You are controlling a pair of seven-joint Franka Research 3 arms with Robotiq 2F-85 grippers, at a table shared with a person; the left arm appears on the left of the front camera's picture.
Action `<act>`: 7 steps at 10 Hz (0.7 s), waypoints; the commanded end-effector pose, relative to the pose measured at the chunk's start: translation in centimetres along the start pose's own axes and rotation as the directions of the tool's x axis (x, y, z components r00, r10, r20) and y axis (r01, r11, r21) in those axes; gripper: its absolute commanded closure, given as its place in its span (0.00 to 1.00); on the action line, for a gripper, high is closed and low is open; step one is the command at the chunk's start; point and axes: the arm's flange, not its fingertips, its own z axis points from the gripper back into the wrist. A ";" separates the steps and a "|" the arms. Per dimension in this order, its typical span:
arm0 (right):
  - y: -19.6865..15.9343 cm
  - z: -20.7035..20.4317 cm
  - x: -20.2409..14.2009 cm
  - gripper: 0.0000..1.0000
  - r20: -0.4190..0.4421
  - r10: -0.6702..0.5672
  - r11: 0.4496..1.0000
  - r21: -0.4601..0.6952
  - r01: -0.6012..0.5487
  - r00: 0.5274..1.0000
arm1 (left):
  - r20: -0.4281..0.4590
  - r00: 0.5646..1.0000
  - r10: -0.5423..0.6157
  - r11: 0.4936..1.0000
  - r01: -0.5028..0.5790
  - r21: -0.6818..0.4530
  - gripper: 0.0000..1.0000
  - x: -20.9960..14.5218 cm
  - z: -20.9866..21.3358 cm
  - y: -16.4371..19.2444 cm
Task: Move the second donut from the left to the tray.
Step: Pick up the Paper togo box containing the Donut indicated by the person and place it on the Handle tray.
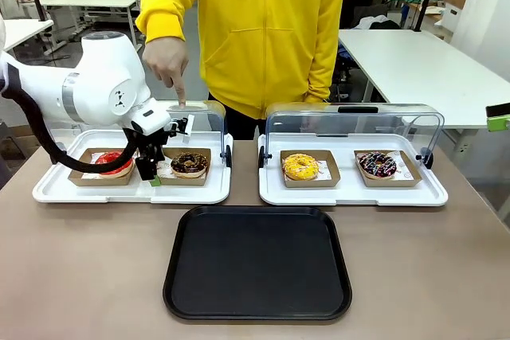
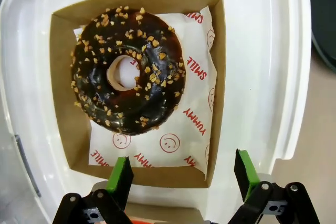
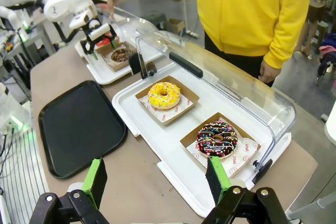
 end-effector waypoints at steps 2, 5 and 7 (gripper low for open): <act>-0.3 -0.1 0.2 0.00 0.034 0.028 1.000 0.000 -0.028 0.999 | -0.021 1.000 0.010 1.000 -0.011 -0.018 0.00 0.1 -0.9 0.4; -0.3 -0.1 0.2 0.00 0.034 0.028 1.000 0.000 -0.028 0.999 | -0.014 1.000 0.004 1.000 -0.005 -0.031 0.00 0.1 -1.2 0.6; -0.3 -0.1 0.2 0.00 0.034 0.028 1.000 0.000 -0.028 0.999 | -0.021 1.000 -0.002 1.000 0.001 -0.022 0.56 0.1 -1.2 0.5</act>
